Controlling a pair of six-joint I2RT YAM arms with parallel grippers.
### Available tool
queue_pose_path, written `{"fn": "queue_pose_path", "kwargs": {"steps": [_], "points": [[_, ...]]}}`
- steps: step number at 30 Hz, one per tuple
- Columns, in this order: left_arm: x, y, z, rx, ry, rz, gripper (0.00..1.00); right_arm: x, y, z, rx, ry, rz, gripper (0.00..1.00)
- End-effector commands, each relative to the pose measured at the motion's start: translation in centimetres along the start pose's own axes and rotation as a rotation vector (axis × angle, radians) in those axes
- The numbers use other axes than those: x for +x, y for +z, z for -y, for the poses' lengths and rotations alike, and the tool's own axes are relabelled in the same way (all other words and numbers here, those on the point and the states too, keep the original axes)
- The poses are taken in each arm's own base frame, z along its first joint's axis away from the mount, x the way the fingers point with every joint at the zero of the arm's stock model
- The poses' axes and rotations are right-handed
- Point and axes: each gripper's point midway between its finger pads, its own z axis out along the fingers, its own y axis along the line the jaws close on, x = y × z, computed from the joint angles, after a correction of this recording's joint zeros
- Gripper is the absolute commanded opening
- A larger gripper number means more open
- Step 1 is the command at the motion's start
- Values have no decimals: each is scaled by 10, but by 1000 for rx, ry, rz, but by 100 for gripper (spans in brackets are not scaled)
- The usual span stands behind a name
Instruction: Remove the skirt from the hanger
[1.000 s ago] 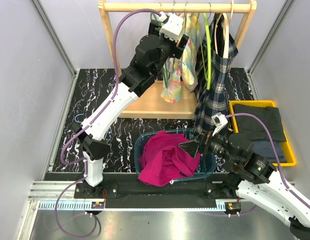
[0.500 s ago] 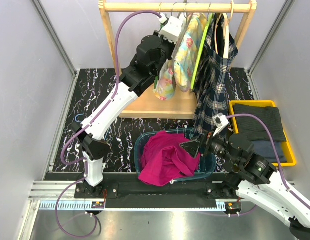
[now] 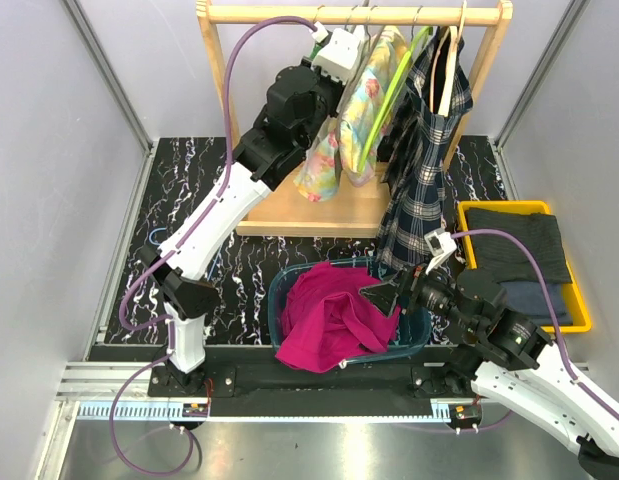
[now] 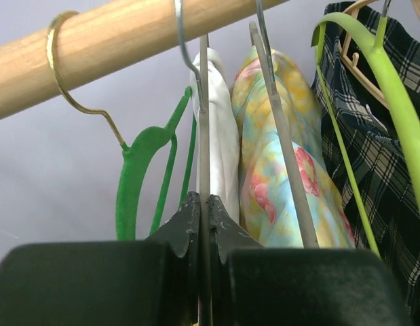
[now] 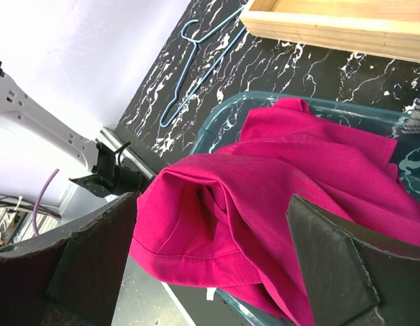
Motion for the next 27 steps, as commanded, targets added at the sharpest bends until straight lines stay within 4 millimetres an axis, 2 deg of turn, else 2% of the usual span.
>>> {"fn": "queue_pose_path", "kwargs": {"steps": [1,3,6,7,9,11,12,14,16,17,18,19,20,22,23,25,26,27], "points": [[-79,-16,-31,-60,-40,209,0,-3,1,1,5,12,22,100],[-94,-18,-37,-75,-51,256,0,-2,2,1,2,15,20,100],[-124,-34,-52,-101,-71,343,0,-2,2,1,3,16,19,100],[-122,-35,-51,-97,-63,342,0,-1,2,1,2,16,18,100],[-132,-47,-59,-105,-76,365,0,-2,2,1,1,15,17,100],[-125,-48,-58,-94,-78,334,0,-2,2,0,0,12,18,100],[-130,-58,-64,-100,-88,337,0,-5,2,-2,-3,10,22,100],[-115,-60,-60,-89,-93,291,0,-7,1,-3,-4,5,29,100],[-107,-75,-65,-89,-105,264,0,-11,0,-5,-10,0,36,100],[-113,-91,-74,-96,-114,273,0,-12,-1,-5,-9,-5,40,100],[-98,-91,-70,-88,-107,236,0,-13,-1,-6,-8,-6,39,100],[-96,-97,-72,-88,-107,230,0,-14,-1,-7,-10,-11,39,100],[-103,-114,-81,-95,-113,244,0,-14,-1,-8,-12,-11,40,100],[-90,-121,-80,-83,-102,202,0,-15,-1,-10,-17,-13,36,100],[-96,-134,-85,-79,-110,213,0,-16,0,-10,-16,-11,35,100],[-89,-144,-84,-53,-121,175,0,-18,0,-13,-21,-11,31,100],[-92,-155,-86,-37,-126,176,0,-20,1,-14,-23,-12,33,100],[-95,-162,-79,10,-133,178,0,-24,1,-18,-30,-12,40,100]]}}
